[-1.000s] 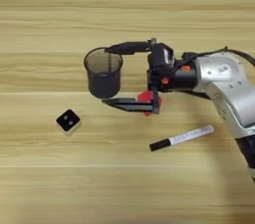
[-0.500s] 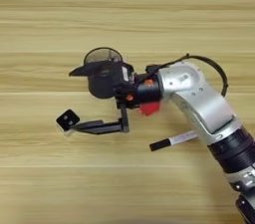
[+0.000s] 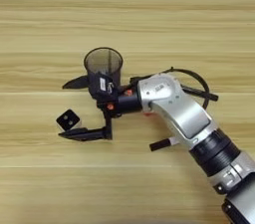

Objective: Move the objects on the table

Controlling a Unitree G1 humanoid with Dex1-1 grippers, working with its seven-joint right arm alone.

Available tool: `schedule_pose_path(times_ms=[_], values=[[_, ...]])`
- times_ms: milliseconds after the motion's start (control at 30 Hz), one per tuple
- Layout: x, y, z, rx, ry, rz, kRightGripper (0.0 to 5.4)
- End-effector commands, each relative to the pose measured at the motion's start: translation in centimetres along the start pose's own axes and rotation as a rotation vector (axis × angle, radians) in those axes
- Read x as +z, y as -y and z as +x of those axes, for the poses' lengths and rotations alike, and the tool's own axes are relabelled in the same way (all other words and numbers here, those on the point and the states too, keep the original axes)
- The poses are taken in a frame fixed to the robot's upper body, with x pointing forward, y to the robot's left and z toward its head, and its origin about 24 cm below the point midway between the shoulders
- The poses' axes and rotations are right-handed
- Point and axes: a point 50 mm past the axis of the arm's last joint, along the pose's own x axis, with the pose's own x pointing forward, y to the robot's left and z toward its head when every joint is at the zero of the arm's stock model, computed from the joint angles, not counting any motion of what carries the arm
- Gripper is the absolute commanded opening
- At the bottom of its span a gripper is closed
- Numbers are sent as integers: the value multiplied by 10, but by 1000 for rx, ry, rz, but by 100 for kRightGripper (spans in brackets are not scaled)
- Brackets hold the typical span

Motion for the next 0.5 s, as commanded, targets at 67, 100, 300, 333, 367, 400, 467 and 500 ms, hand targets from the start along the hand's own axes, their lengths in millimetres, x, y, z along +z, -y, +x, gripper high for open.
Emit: schedule_pose_path(times_ms=[67, 100, 300, 333, 367, 400, 467, 500], values=[[12, 15, 7, -65, 8, -75, 537], [10, 17, 8, -76, 0, -69, 537], [-1, 25, 10, -125, -40, -60, 537], [-2, 25, 11, -130, -46, -60, 537], [-3, 26, 11, -133, -50, -61, 537], [-5, 26, 12, -137, -65, -67, 537], [-7, 26, 14, -139, -79, -75, 537], [-8, 26, 15, -139, -81, -77, 537]])
